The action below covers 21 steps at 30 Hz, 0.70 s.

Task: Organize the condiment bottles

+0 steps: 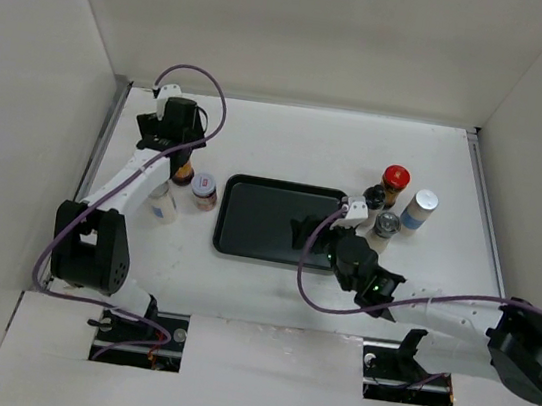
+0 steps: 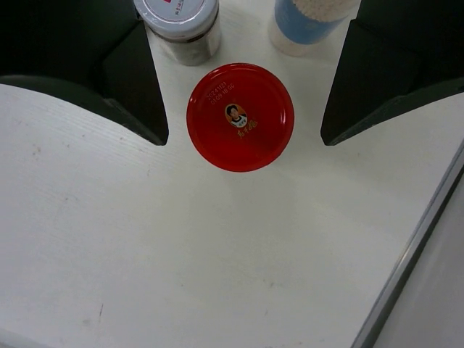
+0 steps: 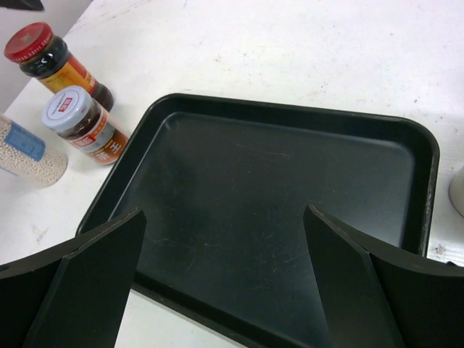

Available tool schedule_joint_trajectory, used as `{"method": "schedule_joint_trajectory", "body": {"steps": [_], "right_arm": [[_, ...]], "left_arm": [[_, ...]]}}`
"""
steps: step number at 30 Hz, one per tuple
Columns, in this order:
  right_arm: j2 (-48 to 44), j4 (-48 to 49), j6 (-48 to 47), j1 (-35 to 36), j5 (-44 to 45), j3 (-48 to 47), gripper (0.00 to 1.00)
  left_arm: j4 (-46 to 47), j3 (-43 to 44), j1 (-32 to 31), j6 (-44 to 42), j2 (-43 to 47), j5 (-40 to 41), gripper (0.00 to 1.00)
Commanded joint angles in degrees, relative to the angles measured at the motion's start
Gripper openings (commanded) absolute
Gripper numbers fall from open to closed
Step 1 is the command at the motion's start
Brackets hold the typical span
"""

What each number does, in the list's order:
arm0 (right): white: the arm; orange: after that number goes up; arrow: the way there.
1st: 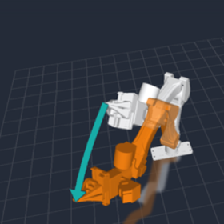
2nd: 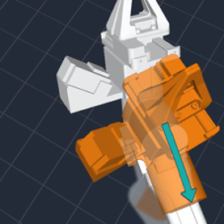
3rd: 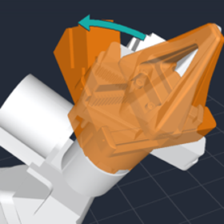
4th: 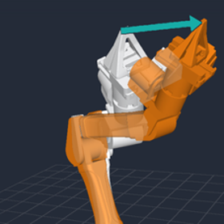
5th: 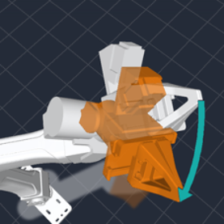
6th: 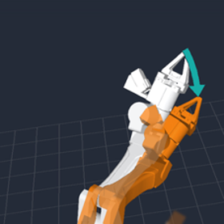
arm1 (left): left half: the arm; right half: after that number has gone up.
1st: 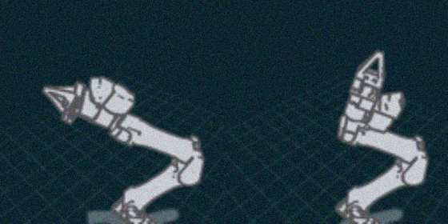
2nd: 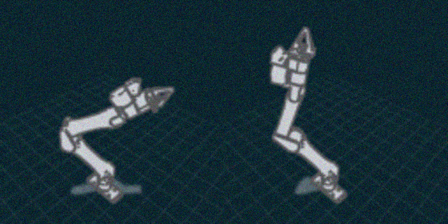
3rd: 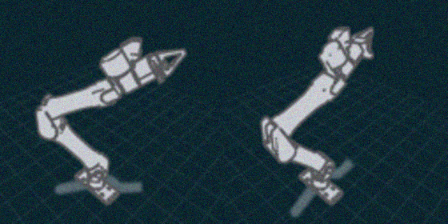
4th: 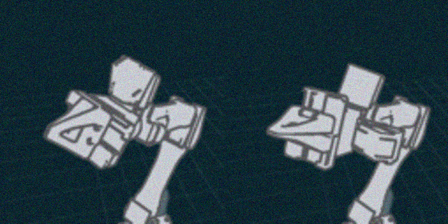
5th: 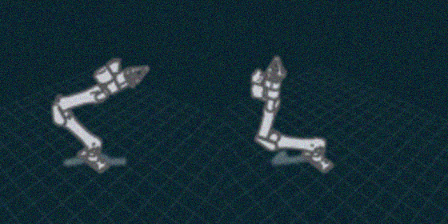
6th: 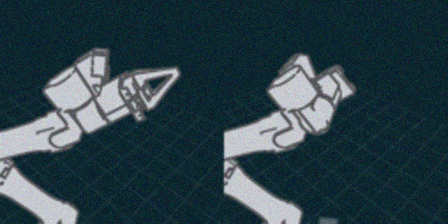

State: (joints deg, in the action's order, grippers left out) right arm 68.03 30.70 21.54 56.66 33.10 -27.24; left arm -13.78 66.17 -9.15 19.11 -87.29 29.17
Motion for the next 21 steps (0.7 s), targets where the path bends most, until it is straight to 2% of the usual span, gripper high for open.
{"method": "schedule_joint_trajectory", "body": {"steps": [1, 13, 21], "right_arm": [[0.52, 3.58, 1.31, -0.46, -1.55, -0.18, 0.97], [0.09, 3.32, 1.93, -0.72, -2.43, -0.09, 1.0], [-1.23, 3.66, 2.37, -1.78, -2.43, 0.79, 1.0]], "left_arm": [[-2.73, 3.78, 0.84, 1.01, -1.39, -4.29, 0.87], [-3.36, 0.89, 2.25, 3.38, -4.99, -5.79, 0.84], [-1.43, 1.06, 3.04, 4.0, -7.2, -6.93, 0.66]]}}
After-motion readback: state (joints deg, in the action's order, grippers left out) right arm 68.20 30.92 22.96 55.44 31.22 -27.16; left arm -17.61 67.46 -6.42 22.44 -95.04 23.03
